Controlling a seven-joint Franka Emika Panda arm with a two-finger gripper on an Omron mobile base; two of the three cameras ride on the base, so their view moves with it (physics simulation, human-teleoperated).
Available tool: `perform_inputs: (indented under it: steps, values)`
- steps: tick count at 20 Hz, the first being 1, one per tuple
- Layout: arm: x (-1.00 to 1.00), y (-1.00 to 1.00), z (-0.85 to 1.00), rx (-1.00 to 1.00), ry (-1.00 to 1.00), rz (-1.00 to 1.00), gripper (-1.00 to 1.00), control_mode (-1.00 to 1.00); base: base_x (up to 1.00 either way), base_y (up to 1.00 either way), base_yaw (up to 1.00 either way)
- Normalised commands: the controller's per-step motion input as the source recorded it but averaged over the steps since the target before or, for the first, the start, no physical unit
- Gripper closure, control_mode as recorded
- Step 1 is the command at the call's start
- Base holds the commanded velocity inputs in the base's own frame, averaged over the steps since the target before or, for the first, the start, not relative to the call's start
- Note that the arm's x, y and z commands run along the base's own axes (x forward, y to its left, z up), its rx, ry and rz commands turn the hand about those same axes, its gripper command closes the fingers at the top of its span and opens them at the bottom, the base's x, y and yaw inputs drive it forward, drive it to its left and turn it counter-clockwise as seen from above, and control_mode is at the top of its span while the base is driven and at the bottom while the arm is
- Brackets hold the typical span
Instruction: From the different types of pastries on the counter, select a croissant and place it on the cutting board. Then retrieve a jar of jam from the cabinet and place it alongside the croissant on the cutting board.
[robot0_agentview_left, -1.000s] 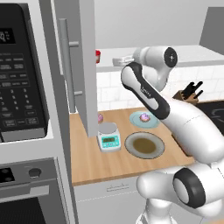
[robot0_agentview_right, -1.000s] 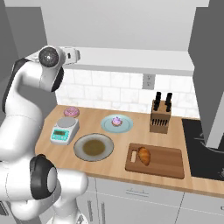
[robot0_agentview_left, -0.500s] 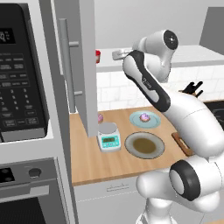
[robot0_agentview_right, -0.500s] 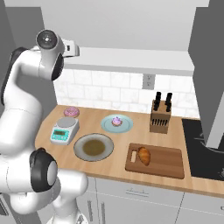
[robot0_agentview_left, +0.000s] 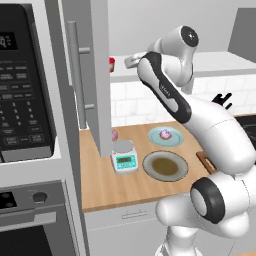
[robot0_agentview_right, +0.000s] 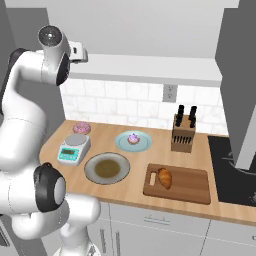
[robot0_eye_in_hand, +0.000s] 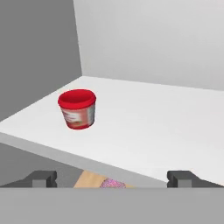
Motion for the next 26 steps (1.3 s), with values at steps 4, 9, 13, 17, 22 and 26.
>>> perform_inputs:
  steps: [4, 9, 13, 17, 22, 26]
  values:
    - [0.12, 0.16, -0.07, -0.05, -0.02, 0.02, -1.00, -1.00, 0.00, 0.00, 0.00]
    - [0.18, 0.13, -0.09, -0.02, -0.02, 0.00, -1.00, -1.00, 0.00, 0.00, 0.00]
    - [0.02, 0.09, 0.00, 0.00, -0.03, 0.00, -1.00, -1.00, 0.00, 0.00, 0.00]
    - [0.00, 0.13, 0.10, 0.00, 0.00, 0.00, -1.00, -1.00, 0.00, 0.00, 0.00]
    - [0.00, 0.23, 0.01, 0.00, 0.00, 0.00, -1.00, -1.00, 0.00, 0.00, 0.00]
    - [0.00, 0.21, -0.09, 0.00, 0.00, 0.00, -1.00, -1.00, 0.00, 0.00, 0.00]
